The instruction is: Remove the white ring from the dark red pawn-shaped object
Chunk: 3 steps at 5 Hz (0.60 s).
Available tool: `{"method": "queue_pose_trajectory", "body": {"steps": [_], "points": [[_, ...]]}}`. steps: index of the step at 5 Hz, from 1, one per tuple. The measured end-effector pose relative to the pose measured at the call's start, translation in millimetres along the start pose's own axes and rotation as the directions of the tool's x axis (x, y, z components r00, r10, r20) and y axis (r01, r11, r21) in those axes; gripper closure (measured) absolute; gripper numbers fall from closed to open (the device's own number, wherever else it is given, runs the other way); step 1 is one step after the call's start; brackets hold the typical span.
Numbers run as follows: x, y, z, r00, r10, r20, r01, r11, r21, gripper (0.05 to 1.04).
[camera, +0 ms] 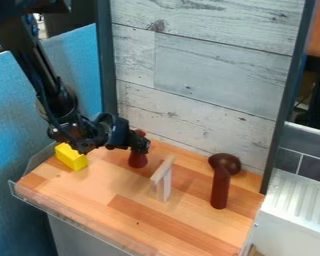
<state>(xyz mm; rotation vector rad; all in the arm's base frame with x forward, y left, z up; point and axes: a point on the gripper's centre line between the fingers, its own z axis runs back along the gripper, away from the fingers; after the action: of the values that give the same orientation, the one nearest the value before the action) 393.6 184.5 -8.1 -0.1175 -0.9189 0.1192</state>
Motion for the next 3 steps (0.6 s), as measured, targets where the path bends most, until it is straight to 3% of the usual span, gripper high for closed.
{"method": "queue_pose_trajectory", "body": {"steps": [3], "points": [[13.9, -5.0, 9.1, 0.998, 0.06, -0.013, -0.06, 0.998, -0.023, 0.345]]}}
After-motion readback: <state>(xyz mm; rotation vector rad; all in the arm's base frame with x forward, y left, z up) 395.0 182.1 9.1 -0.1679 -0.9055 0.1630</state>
